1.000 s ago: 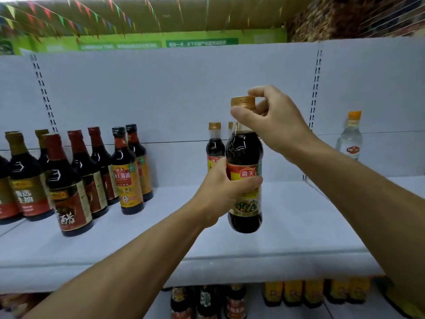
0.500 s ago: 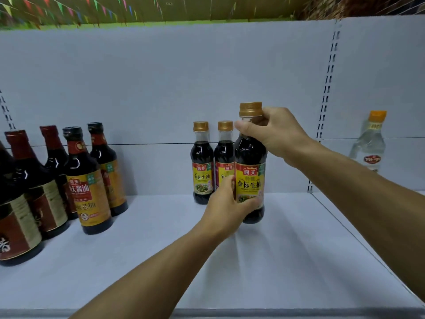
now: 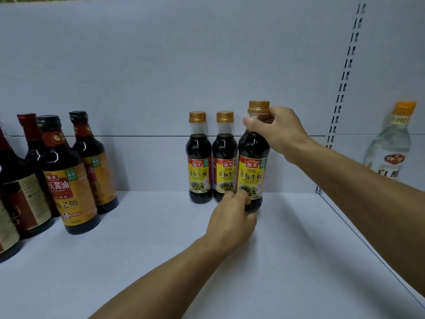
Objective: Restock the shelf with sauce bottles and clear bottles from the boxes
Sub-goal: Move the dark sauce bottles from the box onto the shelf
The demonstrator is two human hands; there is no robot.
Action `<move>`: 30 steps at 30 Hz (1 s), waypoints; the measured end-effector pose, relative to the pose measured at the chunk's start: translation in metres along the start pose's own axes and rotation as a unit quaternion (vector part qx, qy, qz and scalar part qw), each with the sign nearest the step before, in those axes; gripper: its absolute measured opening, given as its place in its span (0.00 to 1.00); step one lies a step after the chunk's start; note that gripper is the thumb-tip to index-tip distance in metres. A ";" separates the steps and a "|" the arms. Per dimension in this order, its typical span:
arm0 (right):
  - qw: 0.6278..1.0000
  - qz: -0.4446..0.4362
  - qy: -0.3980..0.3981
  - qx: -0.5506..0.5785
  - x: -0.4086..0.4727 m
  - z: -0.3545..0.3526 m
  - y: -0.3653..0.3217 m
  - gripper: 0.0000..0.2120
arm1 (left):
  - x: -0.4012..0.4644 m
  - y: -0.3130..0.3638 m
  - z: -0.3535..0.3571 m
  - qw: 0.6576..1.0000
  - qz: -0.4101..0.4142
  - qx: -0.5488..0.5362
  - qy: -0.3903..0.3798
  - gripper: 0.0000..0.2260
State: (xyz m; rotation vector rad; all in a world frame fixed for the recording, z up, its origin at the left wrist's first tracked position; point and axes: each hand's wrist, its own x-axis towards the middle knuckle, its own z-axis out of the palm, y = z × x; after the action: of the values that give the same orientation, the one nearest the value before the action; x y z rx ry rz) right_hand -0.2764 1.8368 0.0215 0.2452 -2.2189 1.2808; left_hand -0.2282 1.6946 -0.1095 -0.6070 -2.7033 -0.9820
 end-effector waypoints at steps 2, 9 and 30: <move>1.000 0.005 -0.005 0.002 0.005 0.002 0.007 0.16 | 0.001 -0.001 0.005 1.000 0.007 0.004 -0.015 0.16; 0.999 0.023 -0.041 0.011 0.016 0.009 0.026 0.11 | 0.007 -0.002 0.015 0.998 0.003 0.016 -0.055 0.24; 0.997 0.039 -0.047 -0.041 0.033 0.012 0.041 0.15 | 0.022 0.005 0.034 0.976 0.015 0.201 -0.086 0.30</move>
State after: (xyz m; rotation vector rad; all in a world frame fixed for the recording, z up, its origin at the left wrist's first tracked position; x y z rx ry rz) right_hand -0.3256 1.8522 0.0047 0.1928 -2.3763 1.2374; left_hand -0.2475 1.7278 -0.1253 -0.6716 -2.9112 -0.3649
